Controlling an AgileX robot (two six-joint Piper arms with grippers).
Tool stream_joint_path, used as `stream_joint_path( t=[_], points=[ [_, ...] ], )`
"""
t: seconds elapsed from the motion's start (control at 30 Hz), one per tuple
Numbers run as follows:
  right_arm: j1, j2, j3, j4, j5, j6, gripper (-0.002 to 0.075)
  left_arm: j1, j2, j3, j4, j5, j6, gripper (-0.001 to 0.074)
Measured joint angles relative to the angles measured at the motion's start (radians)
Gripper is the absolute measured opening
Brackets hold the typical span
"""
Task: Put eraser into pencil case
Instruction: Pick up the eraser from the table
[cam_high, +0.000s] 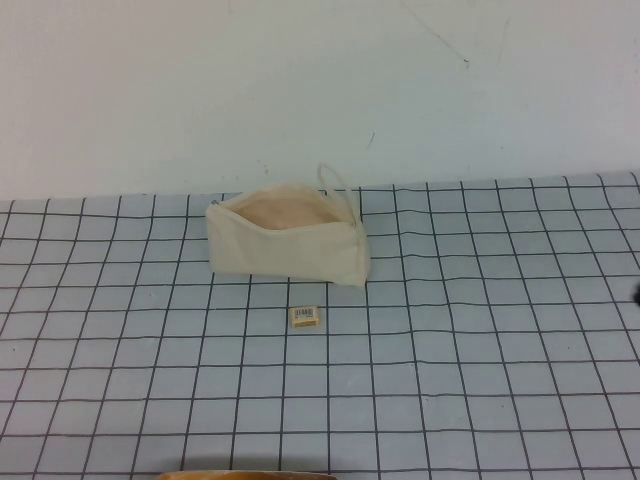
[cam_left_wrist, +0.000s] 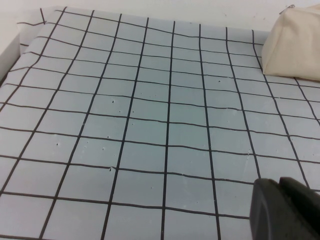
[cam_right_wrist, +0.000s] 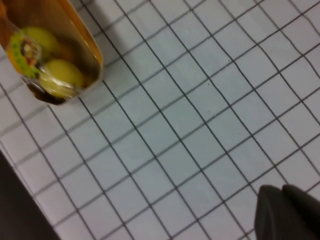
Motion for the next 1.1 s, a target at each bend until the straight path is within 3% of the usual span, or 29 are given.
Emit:
stream_joint_path(
  t=[0.27, 0.43, 0.6, 0.7, 0.97, 1.1],
  points=[
    [0.349, 0.353, -0.259, -0.369, 0.000, 0.235, -0.0001, 0.000, 0.000, 0.000, 0.000, 0.000, 0.000, -0.0002],
    [0.444, 0.587, -0.440, -0.378, 0.000, 0.283, -0.0001, 0.000, 0.000, 0.000, 0.000, 0.000, 0.000, -0.0002],
    [0.468, 0.794, -0.643, -0.369, 0.000, 0.332, 0.0006, 0.000, 0.000, 0.000, 0.000, 0.000, 0.000, -0.0002],
    [0.469, 0.900, -0.754, -0.341, 0.000, 0.361, 0.0064, 0.000, 0.000, 0.000, 0.000, 0.000, 0.000, -0.0002],
    [0.470, 1.085, -0.981, -0.331, 0.000, 0.470, 0.0354, 0.000, 0.000, 0.000, 0.000, 0.000, 0.000, -0.0002],
    [0.470, 1.166, -1.037, -0.335, 0.000, 0.522, 0.0441, 0.000, 0.000, 0.000, 0.000, 0.000, 0.000, -0.0002]
  ],
)
